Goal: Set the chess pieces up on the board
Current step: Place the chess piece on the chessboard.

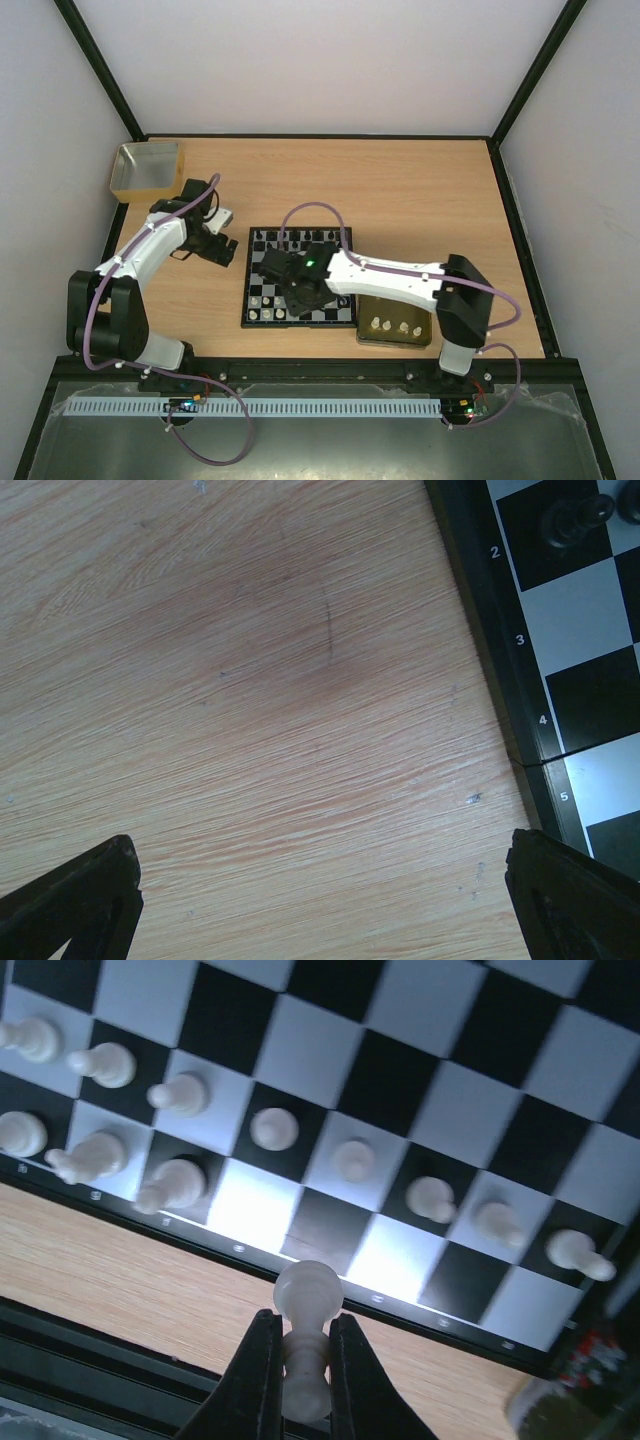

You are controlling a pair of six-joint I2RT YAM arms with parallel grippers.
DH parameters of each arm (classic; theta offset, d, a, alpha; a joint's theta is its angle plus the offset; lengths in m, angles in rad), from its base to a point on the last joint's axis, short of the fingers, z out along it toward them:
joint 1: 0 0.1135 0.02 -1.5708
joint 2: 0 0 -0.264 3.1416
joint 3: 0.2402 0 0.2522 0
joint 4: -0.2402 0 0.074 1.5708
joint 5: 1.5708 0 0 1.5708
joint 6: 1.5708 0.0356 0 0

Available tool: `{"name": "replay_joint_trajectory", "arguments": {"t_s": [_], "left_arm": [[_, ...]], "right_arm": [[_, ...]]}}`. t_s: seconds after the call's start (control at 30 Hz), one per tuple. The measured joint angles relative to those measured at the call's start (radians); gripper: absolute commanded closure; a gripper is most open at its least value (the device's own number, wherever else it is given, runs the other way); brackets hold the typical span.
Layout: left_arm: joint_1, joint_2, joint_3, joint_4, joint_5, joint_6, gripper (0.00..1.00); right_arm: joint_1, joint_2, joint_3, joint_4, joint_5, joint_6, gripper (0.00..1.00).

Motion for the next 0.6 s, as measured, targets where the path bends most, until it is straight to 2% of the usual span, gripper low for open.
{"name": "replay_joint_trajectory", "arguments": {"t_s": [0.27,0.6], "left_arm": [[0.015,0.000,0.000,0.000,0.008,0.001,0.01],[0.018,0.000,0.000,0.000,0.011,0.005,0.01]], "right_arm": [[0.041,0.153,0.107,0.002,-0.024,-0.036,0.95],[0.040,0.188,0.116,0.004,-0.021,-0.049,0.95]]}}
